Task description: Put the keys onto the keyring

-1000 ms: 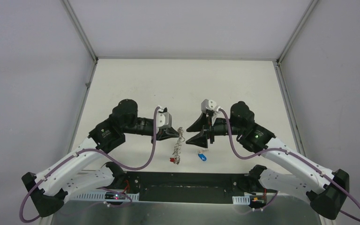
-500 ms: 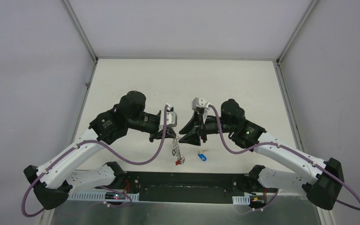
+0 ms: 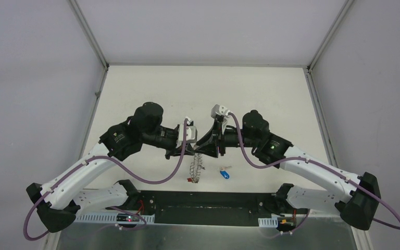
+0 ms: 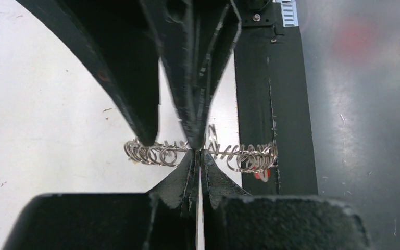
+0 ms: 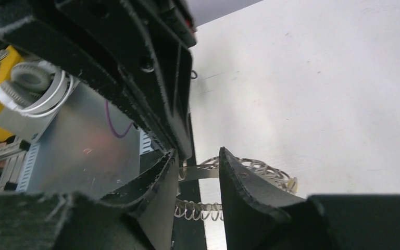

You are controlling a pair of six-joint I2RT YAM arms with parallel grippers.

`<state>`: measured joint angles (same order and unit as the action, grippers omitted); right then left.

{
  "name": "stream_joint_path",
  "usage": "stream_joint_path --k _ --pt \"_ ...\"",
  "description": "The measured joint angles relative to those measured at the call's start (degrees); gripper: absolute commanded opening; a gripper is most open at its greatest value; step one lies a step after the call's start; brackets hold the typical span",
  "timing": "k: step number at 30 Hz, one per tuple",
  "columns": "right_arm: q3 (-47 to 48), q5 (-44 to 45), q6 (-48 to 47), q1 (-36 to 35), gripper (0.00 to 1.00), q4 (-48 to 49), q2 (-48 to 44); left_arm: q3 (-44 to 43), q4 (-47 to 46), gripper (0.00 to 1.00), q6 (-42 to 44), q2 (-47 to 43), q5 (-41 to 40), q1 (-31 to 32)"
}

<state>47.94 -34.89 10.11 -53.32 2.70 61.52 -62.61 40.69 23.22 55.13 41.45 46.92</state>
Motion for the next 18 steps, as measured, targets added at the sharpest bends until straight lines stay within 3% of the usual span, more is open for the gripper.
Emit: stream_joint_path --k 8,18 --pt "-2.9 8.8 1.2 -0.1 0.4 -0.4 -4.7 0.0 0.1 0.0 0.2 0.0 -0.5 0.0" --pt "-5.2 4.9 1.1 -0.1 0.41 -1.4 -4.5 0.0 0.1 0.0 0.2 -0.1 -0.7 0.4"
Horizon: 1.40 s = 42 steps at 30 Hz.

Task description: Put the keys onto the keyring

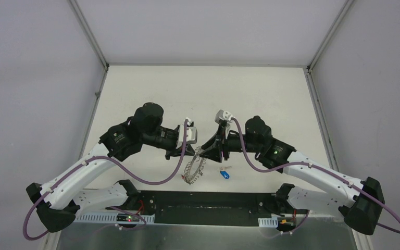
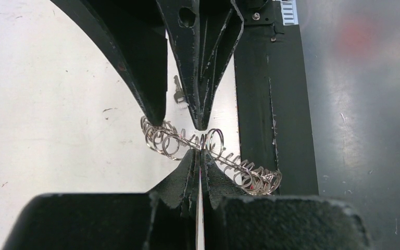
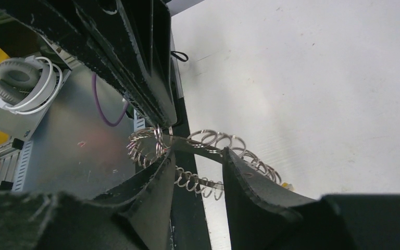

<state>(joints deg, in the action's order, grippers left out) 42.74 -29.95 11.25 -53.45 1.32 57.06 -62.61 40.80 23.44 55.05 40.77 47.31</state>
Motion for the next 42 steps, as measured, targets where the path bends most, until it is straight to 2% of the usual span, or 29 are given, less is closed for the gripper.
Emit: stream_joint_path --k 12,19,29,35,38,42 --pt "-0.3 -2.8 0.5 -2.2 0.4 0.6 1.2 0.0 0.0 0.0 0.0 0.0 -0.4 0.0" --pt "0.1 -2.6 0.7 -3.1 0.34 1.8 3.0 0.0 0.0 0.0 0.0 0.0 -0.4 0.0" --pt "3.0 -2.4 -0.4 -3.9 0.15 1.0 4.9 0.0 -0.1 0.0 -0.1 0.0 -0.6 0.0" --pt "3.7 -2.4 -1.1 -4.1 0.12 0.1 5.2 0.0 -0.1 0.0 -0.4 0.0 -1.4 0.0" --pt "4.0 -2.4 -1.7 -4.2 0.01 -0.4 5.2 0.0 -0.1 0.0 -0.5 0.0 -1.5 0.0" --pt "4.0 -2.4 -2.9 -4.3 0.0 -0.7 5.2 0.0 0.0 0.0 -1.2 0.1 -1.6 0.0"
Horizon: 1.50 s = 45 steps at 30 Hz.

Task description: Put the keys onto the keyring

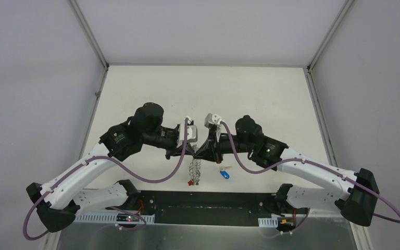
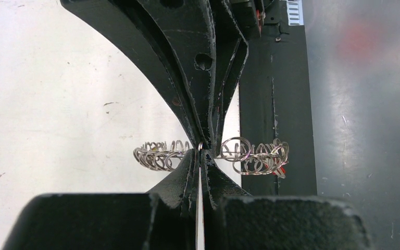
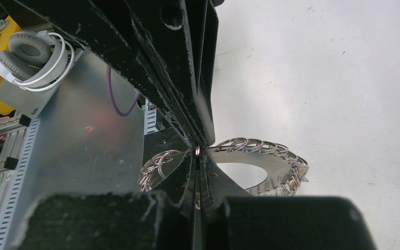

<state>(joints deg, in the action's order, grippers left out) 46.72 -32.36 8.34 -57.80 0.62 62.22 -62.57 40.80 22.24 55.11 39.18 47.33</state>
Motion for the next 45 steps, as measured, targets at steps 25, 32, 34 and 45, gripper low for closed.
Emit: stream_joint_path --k 25,32,34,45 --pt "-1.7 -0.7 -10.0 -0.5 0.37 1.2 -6.6 0.5 -0.3 0.0 -0.5 -0.1 -0.1 0.3" --pt "-1.7 0.1 -10.2 -0.6 0.37 1.0 -3.8 0.5 -0.4 0.0 -0.5 -0.5 -0.1 0.3" --pt "-1.7 0.5 -10.3 -0.6 0.3 0.8 -3.8 0.5 -0.5 0.0 -0.5 -0.5 -0.1 0.3" --pt "-1.7 1.7 -10.0 -0.6 0.0 0.8 -2.6 0.7 -1.4 0.0 -0.5 -0.5 -0.1 0.3"
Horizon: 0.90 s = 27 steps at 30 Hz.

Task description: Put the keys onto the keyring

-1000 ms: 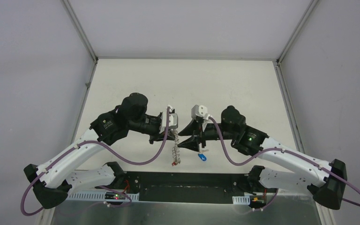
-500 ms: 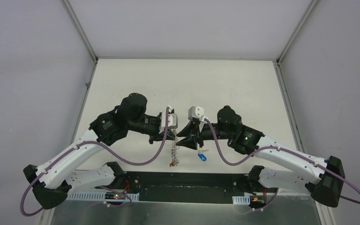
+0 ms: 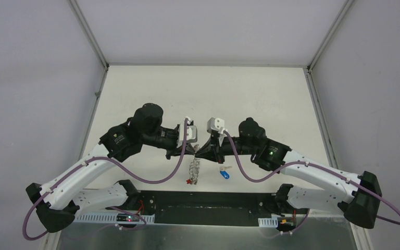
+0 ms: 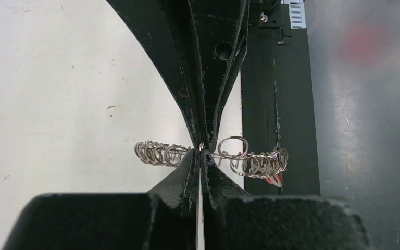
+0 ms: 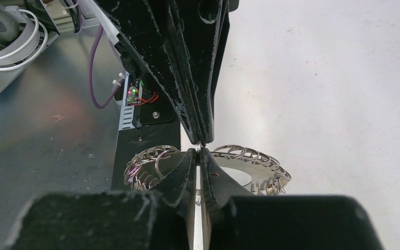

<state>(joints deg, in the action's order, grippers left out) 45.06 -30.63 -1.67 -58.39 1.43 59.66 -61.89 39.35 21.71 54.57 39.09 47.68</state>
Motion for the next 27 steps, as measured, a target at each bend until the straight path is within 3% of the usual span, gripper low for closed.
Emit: stream_joint_path --k 5,11,13,21,27 --pt "0.0 0.3 0.5 -0.2 0.0 0.0 0.0 0.3 0.0 0.0 -0.1 -0.2 0.0 0.0" --pt "-1.1 1.0 0.8 -0.2 0.0 0.5 -0.6 0.8 -1.4 0.39 -1.4 -0.4 0.0 0.0" --pt "-1.8 1.6 1.1 -0.2 0.0 0.8 -1.1 1.1 -3.1 0.44 -2.5 -1.1 -0.1 0.3" --pt "-7.4 2.3 3.3 -0.2 0.0 5.7 -7.3 9.3 -15.4 0.45 -7.1 -11.6 -0.6 0.4" --pt "-10.6 1.7 3.5 -0.2 0.0 10.9 -13.0 21.7 -31.6 0.4 -12.4 -19.9 -1.3 0.3"
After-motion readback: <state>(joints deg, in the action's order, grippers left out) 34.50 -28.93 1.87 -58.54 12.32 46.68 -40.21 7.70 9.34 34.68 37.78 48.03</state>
